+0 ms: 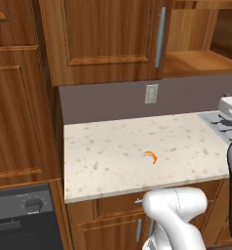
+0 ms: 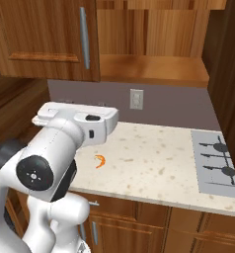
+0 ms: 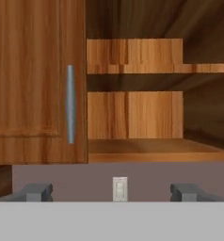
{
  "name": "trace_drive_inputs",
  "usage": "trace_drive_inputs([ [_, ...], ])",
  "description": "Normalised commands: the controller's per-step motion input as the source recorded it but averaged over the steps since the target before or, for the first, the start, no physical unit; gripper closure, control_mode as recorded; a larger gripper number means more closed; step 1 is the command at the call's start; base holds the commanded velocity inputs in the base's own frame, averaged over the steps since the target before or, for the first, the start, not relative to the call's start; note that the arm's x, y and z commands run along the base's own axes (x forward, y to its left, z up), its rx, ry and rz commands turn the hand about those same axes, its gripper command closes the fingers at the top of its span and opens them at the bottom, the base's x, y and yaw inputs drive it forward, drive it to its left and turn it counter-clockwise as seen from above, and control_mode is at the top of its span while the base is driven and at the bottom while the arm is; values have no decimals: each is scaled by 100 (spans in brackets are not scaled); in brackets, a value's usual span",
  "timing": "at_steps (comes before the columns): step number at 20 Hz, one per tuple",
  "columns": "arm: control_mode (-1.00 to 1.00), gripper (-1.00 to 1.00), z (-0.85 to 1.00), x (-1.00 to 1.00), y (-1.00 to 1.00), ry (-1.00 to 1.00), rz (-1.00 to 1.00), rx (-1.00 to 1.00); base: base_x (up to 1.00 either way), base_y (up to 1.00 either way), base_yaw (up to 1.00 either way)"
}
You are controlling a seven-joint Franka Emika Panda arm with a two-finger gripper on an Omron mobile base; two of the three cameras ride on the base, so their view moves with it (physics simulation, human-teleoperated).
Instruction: Retrieve the tupperware from the cabinet, then place the raw meat into the tupperware to avoid contamination.
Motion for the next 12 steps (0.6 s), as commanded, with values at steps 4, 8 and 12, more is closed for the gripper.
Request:
trace_drive_inputs([
  [4, -100, -100, 19, -18, 58, -23, 0, 1, 0, 0, 0],
  [8, -100, -100, 22, -8, 60, -20, -1, 0, 0, 0, 0],
  [12, -100, -100, 19, 0, 55, -12, -6, -2, 0, 0, 0],
])
